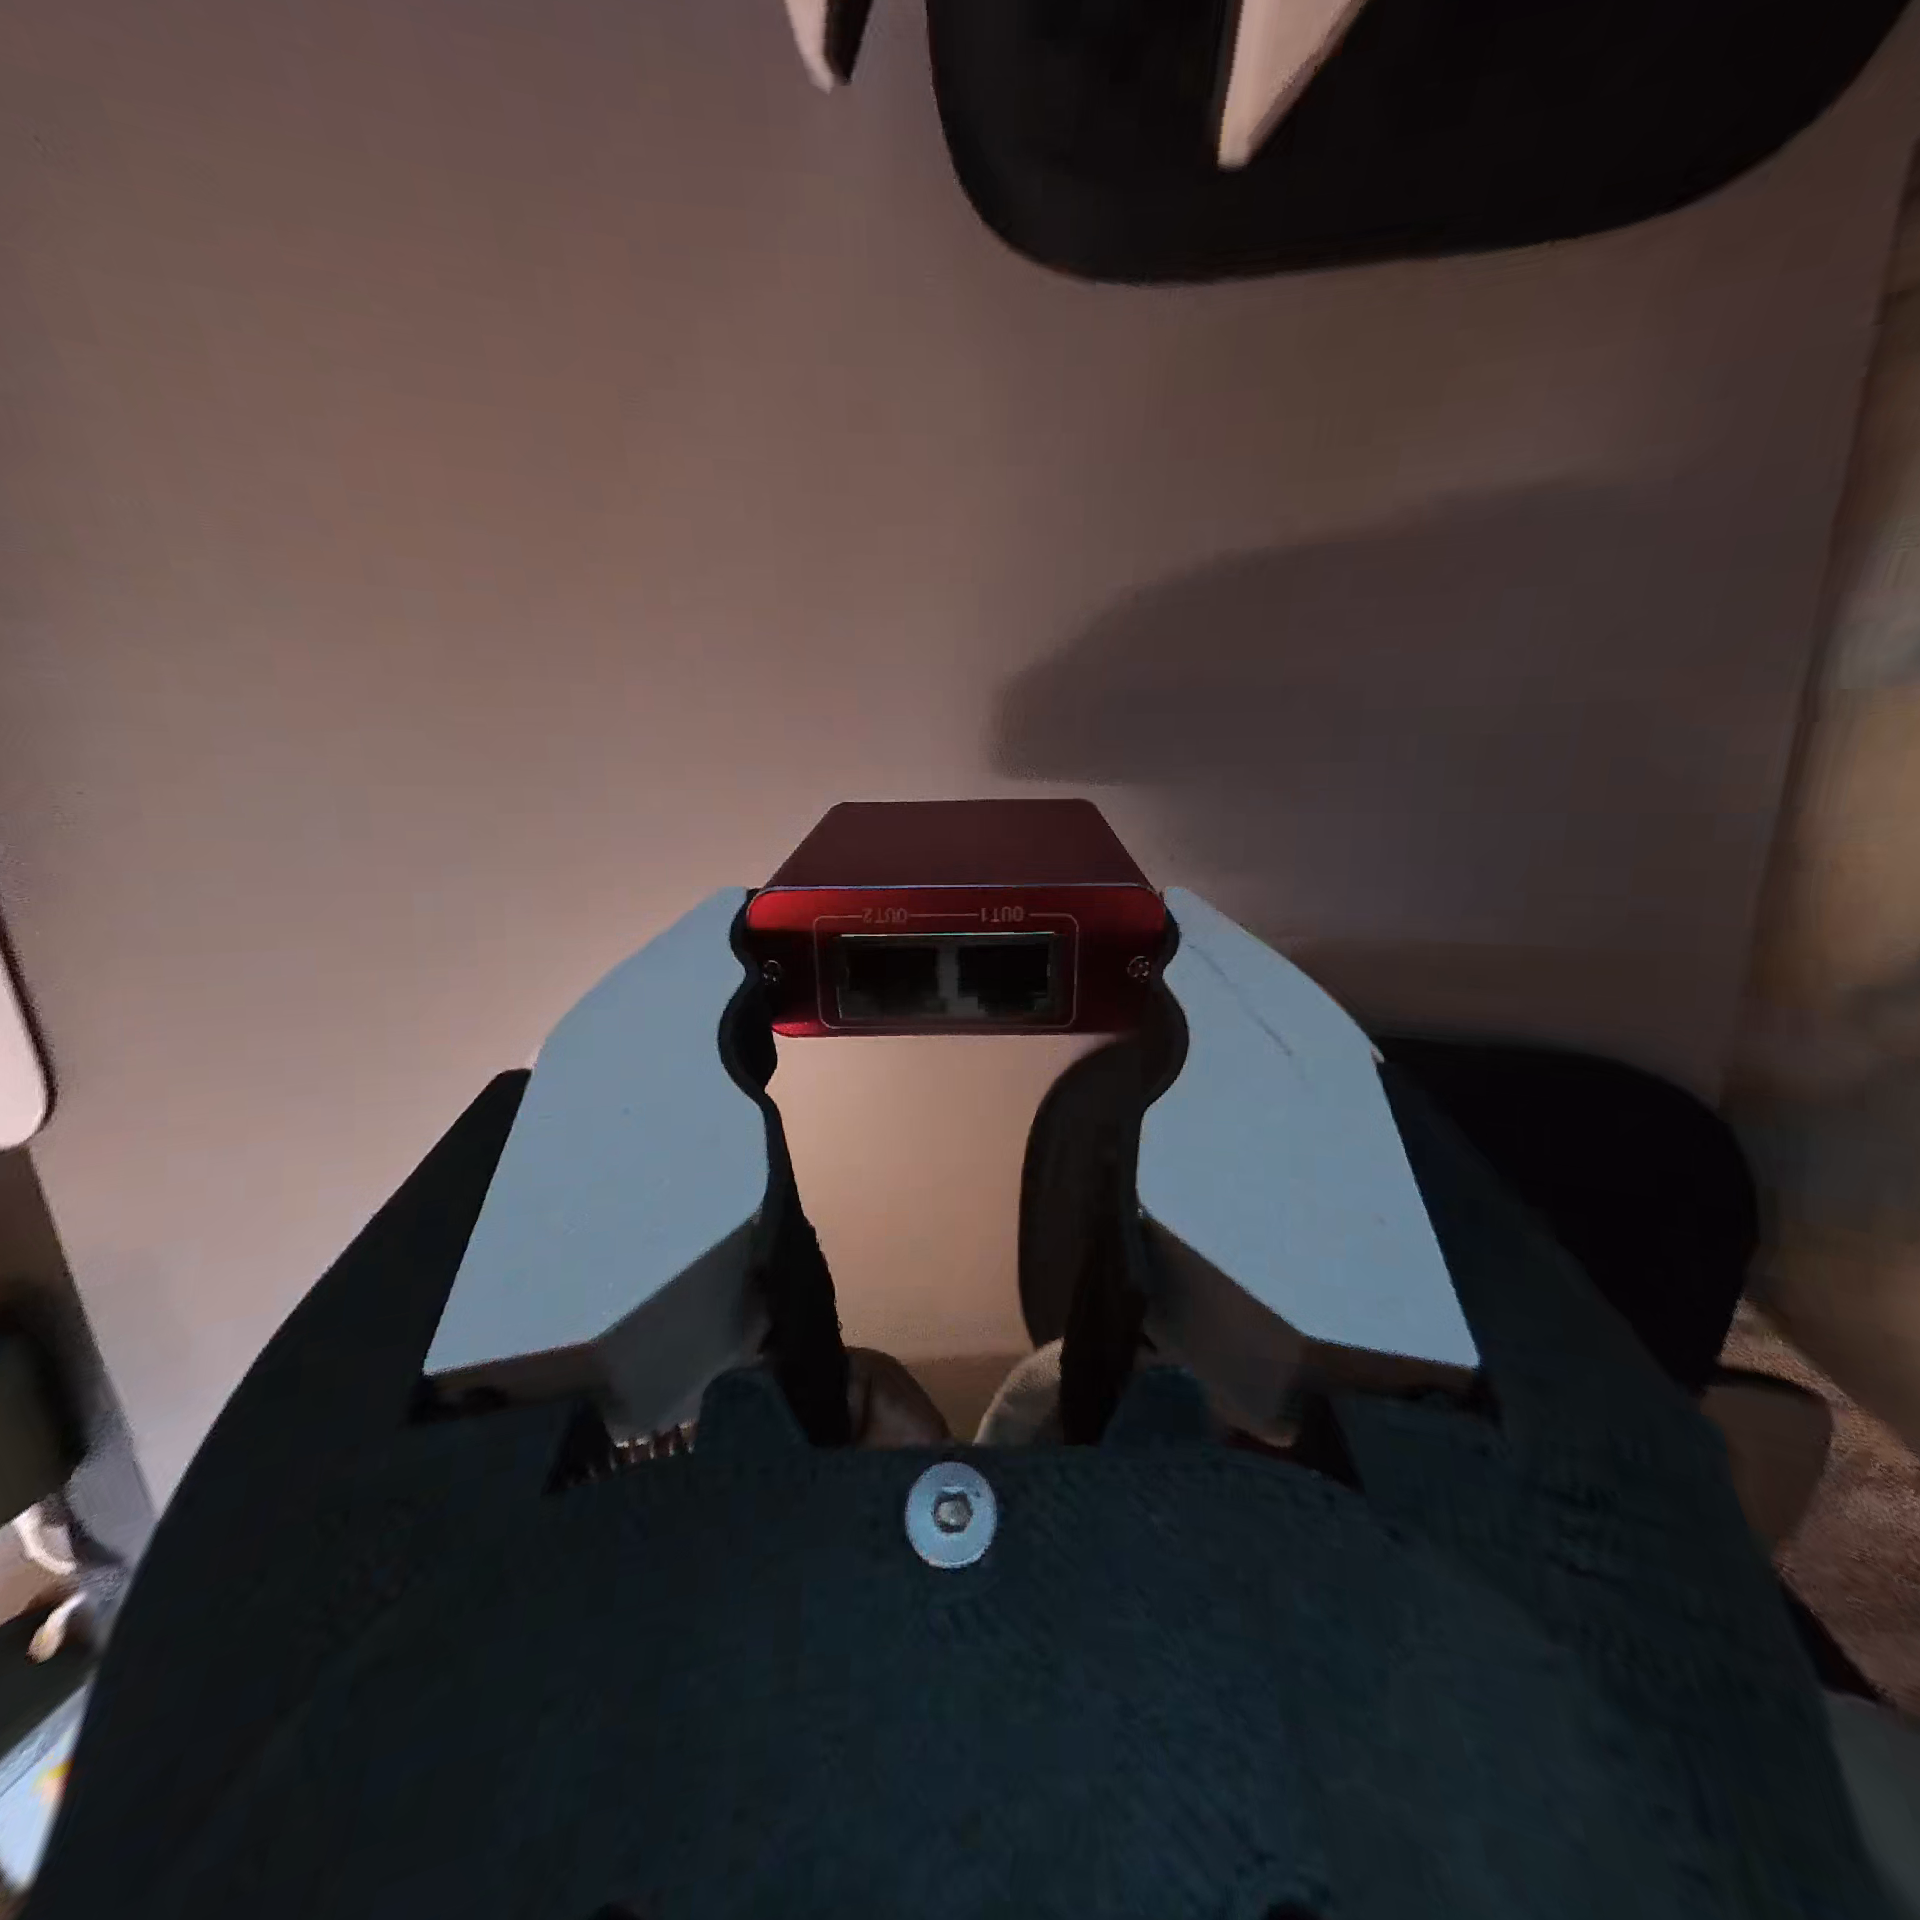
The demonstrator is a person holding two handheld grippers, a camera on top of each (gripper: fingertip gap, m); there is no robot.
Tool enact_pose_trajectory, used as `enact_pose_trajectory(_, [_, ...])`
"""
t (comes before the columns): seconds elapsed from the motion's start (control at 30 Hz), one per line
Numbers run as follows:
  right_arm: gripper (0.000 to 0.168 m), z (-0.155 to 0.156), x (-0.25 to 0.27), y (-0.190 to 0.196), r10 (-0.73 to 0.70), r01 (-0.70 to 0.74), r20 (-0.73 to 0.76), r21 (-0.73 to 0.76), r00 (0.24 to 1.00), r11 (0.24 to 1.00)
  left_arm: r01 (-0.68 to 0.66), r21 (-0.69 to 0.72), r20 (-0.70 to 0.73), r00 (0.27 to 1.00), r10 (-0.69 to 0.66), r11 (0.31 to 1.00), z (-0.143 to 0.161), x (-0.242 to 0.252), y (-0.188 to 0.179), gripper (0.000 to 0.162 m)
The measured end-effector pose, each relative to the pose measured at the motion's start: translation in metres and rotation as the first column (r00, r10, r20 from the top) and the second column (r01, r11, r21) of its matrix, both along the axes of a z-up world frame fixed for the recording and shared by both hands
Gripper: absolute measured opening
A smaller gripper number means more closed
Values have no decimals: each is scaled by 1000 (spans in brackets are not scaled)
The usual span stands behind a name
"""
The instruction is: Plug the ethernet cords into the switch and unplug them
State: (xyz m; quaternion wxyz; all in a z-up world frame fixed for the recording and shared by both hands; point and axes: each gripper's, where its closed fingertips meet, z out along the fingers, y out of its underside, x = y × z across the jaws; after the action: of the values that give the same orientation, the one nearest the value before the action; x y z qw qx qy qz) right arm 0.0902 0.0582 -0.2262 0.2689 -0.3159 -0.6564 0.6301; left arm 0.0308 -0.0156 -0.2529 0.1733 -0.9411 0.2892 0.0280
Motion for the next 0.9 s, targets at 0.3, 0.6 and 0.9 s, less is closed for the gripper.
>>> enact_pose_trajectory(0.3, [48, -5, 0, -5, 19, -20, 17, 41, 1000, 999, 37, -68, 33, 999, -35, 997, -28, 34, 19, 68])
enact_pose_trajectory(0.6, [47, -6, 0, -6, 21, -21, 22, 43, 1000, 999, -14, -128, 64, 998, 22, 992, -47, 44, 17, 68])
enact_pose_trajectory(0.9, [46, -6, 1, -5, 17, -18, 19, 40, 1000, 999, -65, -31, 102, 992, 68, 997, -40, 46, 20, 94])
